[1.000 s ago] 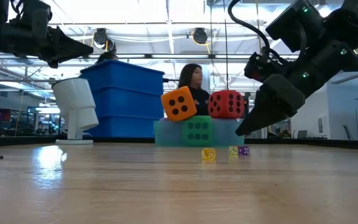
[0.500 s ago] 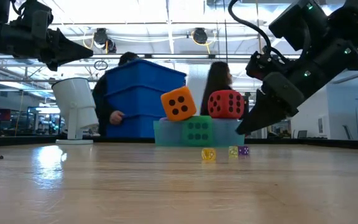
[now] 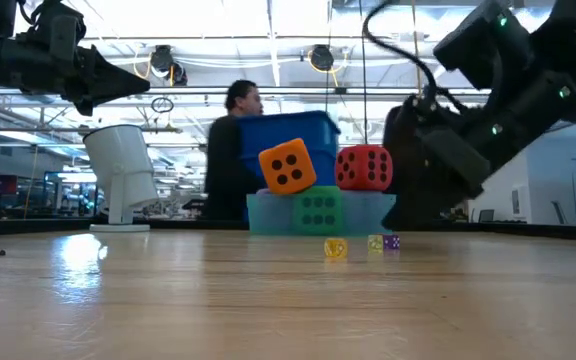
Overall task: Pick & Place Dice
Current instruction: Put the small purple dice into the green bin
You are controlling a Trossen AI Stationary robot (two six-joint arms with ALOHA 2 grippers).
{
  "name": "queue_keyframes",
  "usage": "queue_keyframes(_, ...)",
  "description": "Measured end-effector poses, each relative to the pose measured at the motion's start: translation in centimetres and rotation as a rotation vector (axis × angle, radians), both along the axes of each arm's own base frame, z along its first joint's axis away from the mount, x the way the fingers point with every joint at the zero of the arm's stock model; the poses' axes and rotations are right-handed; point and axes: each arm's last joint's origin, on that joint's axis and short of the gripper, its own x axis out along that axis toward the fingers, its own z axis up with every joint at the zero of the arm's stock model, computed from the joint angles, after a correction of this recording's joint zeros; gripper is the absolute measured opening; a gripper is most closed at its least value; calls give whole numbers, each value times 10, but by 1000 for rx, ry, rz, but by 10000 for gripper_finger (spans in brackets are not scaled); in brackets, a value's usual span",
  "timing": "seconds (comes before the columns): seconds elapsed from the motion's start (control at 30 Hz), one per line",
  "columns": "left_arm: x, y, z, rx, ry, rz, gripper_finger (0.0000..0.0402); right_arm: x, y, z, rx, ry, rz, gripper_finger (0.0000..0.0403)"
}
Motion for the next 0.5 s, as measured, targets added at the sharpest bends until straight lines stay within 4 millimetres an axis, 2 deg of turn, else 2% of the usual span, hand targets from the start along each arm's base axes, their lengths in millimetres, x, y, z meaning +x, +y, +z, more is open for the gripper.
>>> queue_keyframes(0.27, 0, 0, -1, -4, 14, 0, 19, 6, 0, -20, -36, 12, -49, 155)
queue_keyframes(0.5, 0, 0, -2, -3, 21, -1, 19, 6, 0, -23, -39, 16, -44, 155)
